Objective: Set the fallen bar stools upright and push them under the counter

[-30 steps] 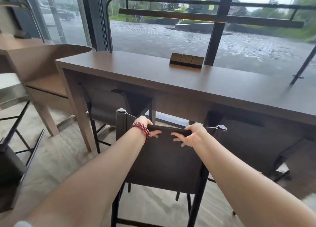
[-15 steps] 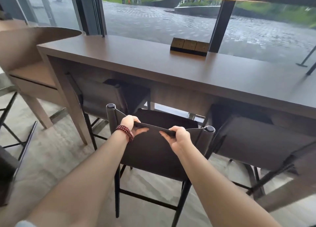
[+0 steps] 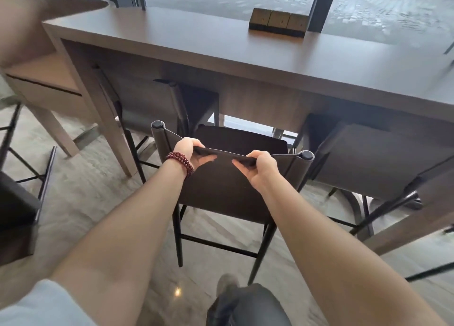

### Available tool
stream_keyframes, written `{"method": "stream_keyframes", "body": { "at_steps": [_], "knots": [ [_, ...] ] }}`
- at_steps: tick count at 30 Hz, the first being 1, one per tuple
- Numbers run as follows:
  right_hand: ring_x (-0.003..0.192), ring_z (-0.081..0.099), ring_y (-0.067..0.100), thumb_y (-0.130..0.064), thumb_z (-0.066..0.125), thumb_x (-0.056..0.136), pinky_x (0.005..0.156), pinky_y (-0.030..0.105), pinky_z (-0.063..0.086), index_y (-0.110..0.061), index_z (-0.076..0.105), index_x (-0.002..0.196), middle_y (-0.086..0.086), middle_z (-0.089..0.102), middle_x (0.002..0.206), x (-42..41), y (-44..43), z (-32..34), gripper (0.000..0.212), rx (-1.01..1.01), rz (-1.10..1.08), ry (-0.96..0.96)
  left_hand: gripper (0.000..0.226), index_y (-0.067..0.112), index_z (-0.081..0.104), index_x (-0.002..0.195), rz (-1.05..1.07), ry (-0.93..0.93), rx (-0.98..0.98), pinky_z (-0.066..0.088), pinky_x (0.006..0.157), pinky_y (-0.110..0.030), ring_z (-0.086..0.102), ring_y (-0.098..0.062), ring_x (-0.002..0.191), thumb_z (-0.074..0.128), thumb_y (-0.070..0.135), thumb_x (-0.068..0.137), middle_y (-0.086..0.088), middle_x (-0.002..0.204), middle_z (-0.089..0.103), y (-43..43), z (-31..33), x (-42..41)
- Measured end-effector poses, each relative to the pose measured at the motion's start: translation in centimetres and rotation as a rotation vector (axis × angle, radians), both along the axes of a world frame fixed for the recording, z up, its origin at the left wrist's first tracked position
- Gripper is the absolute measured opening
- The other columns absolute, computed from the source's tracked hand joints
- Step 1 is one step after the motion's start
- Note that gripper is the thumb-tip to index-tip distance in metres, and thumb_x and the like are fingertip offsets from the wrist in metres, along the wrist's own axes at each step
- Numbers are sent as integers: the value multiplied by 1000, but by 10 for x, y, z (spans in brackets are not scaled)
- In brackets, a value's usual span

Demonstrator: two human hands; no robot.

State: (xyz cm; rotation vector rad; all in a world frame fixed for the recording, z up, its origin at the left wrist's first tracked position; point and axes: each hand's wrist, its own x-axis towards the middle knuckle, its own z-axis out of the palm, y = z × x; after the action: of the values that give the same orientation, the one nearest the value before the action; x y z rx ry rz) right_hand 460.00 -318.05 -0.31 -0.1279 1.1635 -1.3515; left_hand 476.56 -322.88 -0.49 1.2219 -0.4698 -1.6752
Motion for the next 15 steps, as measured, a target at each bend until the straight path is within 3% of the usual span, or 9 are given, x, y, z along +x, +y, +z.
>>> {"method": "stream_keyframes", "body": {
  "at_steps": [3, 9, 13, 15],
  "knots": [
    [70, 58, 31, 15, 43, 82, 60, 43, 56, 0, 49, 78, 16, 50, 83, 5, 14, -5, 17, 18, 11, 5, 21, 1, 47, 65, 6, -10, 5, 55, 77, -52, 60, -36, 68, 40, -12, 80, -15, 69, 55, 12, -7, 4],
    [78, 55, 37, 19, 41, 82, 62, 46, 55, 4, 51, 90, 21, 48, 102, 11, 40, -15, 20, 84, -56, -36, 21, 3, 45, 69, 20, 25, 39, 51, 84, -55, 57, -36, 73, 38, -13, 81, -15, 77, 51, 41, -23, 12],
    [73, 50, 36, 23, 37, 80, 69, 51, 53, 3, 48, 82, 22, 44, 106, 6, 48, -36, 24, 86, -118, -72, 18, 1, 48, 74, 0, 39, 52, 56, 59, -48, 58, -34, 75, 41, -13, 84, -17, 82, 54, 54, -41, 6],
    [75, 51, 36, 23, 39, 81, 73, 52, 53, 3, 49, 89, 23, 45, 106, 4, 43, -42, 24, 77, -135, -94, 13, -2, 52, 83, -23, 29, 26, 58, 53, -44, 60, -34, 80, 45, -12, 85, -19, 88, 57, 51, -42, 2]
  ]
}}
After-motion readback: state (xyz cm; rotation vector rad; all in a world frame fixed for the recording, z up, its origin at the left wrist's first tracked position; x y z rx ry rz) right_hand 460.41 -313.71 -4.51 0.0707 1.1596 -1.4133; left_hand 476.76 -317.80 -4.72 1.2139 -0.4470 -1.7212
